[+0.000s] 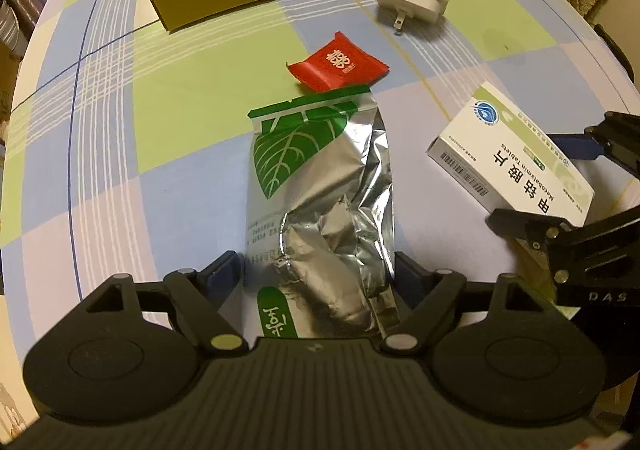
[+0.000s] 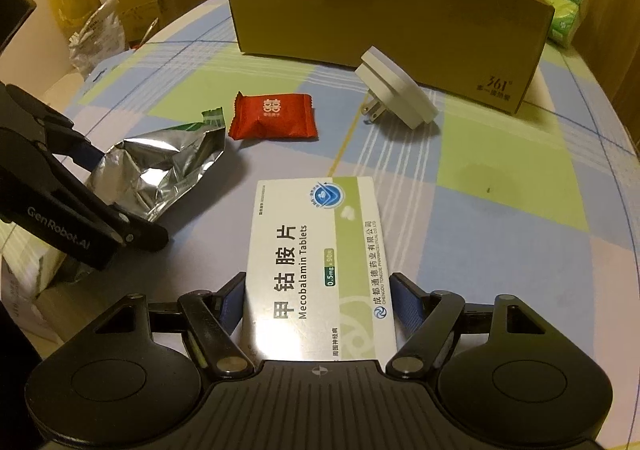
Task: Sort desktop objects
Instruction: 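Lift the tablets box with the right tool while the left tool lifts the foil bag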
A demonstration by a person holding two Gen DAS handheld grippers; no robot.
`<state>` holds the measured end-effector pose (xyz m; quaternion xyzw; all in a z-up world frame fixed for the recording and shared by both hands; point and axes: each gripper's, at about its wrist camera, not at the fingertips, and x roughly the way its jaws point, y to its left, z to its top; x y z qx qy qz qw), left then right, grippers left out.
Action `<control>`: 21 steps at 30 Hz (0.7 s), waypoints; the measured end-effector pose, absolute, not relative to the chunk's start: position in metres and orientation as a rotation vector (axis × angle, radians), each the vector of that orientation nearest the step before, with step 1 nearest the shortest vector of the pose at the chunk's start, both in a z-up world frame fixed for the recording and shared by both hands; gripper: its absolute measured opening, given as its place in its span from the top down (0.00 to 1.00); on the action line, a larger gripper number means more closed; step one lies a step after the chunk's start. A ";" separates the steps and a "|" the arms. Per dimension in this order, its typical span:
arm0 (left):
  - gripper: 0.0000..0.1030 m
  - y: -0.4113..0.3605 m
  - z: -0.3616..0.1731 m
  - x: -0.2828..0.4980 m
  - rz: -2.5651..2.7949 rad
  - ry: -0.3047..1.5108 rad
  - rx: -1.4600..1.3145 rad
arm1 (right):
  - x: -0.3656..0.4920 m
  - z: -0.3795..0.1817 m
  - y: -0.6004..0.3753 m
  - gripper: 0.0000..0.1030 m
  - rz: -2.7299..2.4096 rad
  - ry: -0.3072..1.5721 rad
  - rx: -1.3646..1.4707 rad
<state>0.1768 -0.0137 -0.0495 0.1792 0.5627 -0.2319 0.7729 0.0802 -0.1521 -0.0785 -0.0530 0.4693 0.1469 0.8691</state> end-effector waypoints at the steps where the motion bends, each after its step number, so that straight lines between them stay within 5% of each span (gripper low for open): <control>1: 0.22 -0.014 -0.049 0.176 -0.501 1.220 0.387 | 0.080 -0.079 -0.152 0.30 0.304 0.980 -0.114; 10: 0.28 -0.013 -0.049 0.172 -0.497 1.202 0.367 | 0.078 -0.080 -0.150 0.34 0.288 0.959 -0.130; 17: 0.54 -0.009 -0.043 0.166 -0.487 1.164 0.344 | 0.081 -0.079 -0.158 0.34 0.245 0.941 -0.081; 21: 0.57 -0.006 -0.040 0.161 -0.495 1.147 0.330 | 0.082 -0.077 -0.163 0.34 0.219 0.931 -0.058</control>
